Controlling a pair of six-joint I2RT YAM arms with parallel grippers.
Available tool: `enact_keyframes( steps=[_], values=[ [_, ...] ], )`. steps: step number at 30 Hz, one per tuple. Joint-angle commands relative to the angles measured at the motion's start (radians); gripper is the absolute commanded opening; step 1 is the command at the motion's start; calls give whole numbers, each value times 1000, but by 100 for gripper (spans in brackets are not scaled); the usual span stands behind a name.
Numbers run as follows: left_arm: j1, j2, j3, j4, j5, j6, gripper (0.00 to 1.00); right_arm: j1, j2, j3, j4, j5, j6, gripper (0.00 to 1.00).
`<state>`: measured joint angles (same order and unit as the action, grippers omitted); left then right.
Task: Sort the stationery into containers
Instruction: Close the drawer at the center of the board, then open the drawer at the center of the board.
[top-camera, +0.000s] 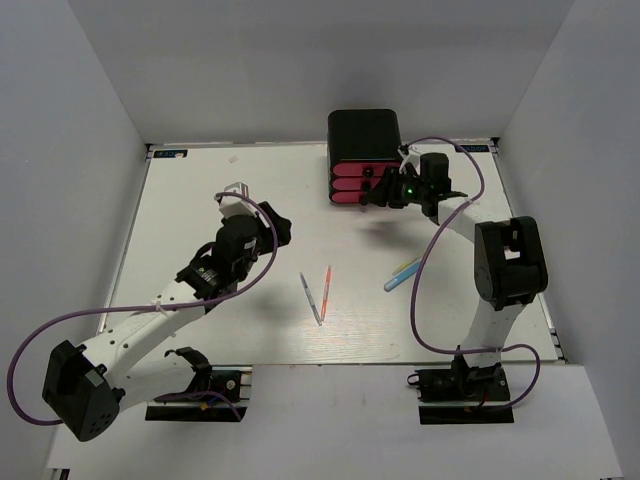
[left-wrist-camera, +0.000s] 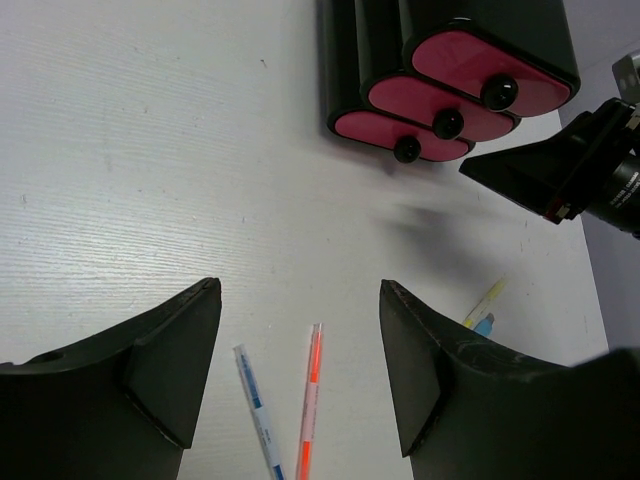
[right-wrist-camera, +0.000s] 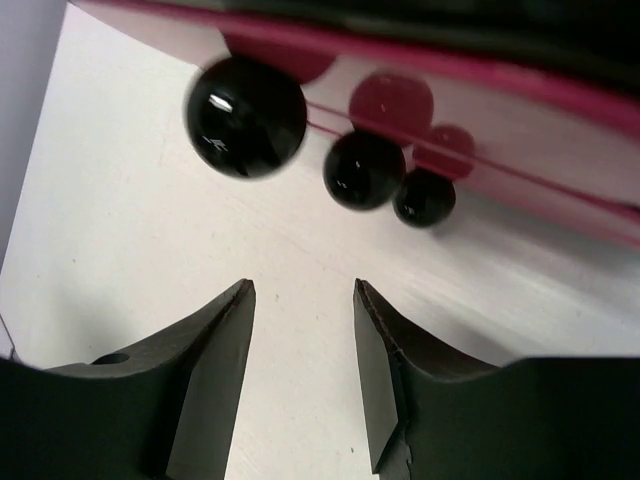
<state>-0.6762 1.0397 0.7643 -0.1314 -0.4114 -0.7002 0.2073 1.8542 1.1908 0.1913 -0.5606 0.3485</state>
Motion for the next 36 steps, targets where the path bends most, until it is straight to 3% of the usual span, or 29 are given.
enact_keyframes(
  steps=[1,18,36],
  values=[
    [-3,-15,-19,3,-9,-13,74,-3,-59,-22,62,17,18,50],
    [-3,-24,-48,3,-9,-22,74,0,-6,-117,345,148,288,55],
    [-3,-13,-48,3,-9,-32,74,6,102,-25,367,177,349,55]
  ],
)
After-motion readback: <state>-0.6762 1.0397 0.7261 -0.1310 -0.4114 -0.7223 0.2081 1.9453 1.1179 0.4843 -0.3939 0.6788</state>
